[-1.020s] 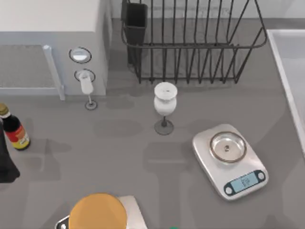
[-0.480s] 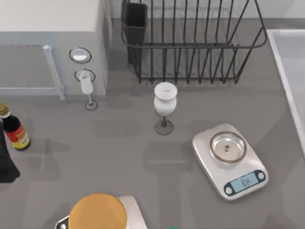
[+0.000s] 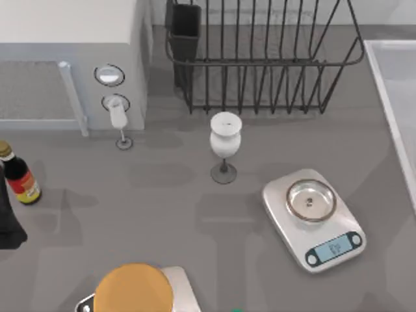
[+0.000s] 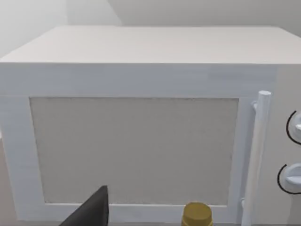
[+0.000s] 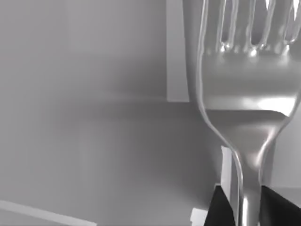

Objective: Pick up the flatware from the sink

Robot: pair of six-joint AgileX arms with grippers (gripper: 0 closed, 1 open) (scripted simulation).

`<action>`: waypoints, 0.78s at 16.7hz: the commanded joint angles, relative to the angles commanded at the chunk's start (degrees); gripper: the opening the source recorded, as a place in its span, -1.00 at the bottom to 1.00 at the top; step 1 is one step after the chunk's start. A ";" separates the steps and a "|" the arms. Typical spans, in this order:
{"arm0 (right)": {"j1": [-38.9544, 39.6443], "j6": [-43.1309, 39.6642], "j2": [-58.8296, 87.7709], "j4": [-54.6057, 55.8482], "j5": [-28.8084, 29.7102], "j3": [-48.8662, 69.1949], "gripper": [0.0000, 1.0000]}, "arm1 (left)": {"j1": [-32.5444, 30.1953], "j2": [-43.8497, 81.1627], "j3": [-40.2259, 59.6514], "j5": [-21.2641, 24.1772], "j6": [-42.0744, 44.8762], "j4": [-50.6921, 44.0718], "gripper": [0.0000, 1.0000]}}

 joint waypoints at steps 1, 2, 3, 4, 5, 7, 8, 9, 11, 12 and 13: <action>-0.01 -0.01 -0.03 -0.16 0.00 0.15 -1.00 | 0.00 0.00 0.00 0.00 0.00 0.00 1.00; -0.02 -0.03 -0.23 -0.91 -0.01 0.81 -1.00 | 0.00 0.00 0.00 0.00 0.00 0.00 1.00; -0.05 -0.06 -0.61 -2.26 -0.01 1.91 -1.00 | 0.00 0.00 0.00 0.00 0.00 0.00 1.00; -0.08 -0.09 -1.20 -4.22 -0.02 3.35 -1.00 | 0.00 0.00 0.00 0.00 0.00 0.00 1.00; -0.10 -0.12 -1.97 -6.78 -0.04 5.02 -1.00 | 0.00 0.00 0.00 0.00 0.00 0.00 1.00; -0.13 -0.16 -3.97 -13.27 -0.06 8.78 -1.00 | 0.00 0.00 0.00 0.00 0.00 0.00 1.00; -0.14 -0.19 -5.04 -16.73 -0.08 10.73 -1.00 | 0.00 0.00 0.00 0.00 0.00 0.00 1.00; -0.15 -0.20 -6.12 -19.93 -0.09 12.60 -1.00 | 0.00 0.00 0.00 0.00 0.00 0.00 1.00; -0.13 -0.21 -8.15 -24.66 -0.11 15.70 -1.00 | 0.00 0.00 0.00 0.00 0.00 0.00 1.00; -0.12 -0.20 -8.95 -26.11 -0.12 16.74 -1.00 | 0.00 0.00 0.00 0.00 0.00 0.00 1.00; -0.11 -0.20 -9.48 -26.95 -0.13 17.36 -1.00 | 0.00 0.00 0.00 0.00 0.00 0.00 1.00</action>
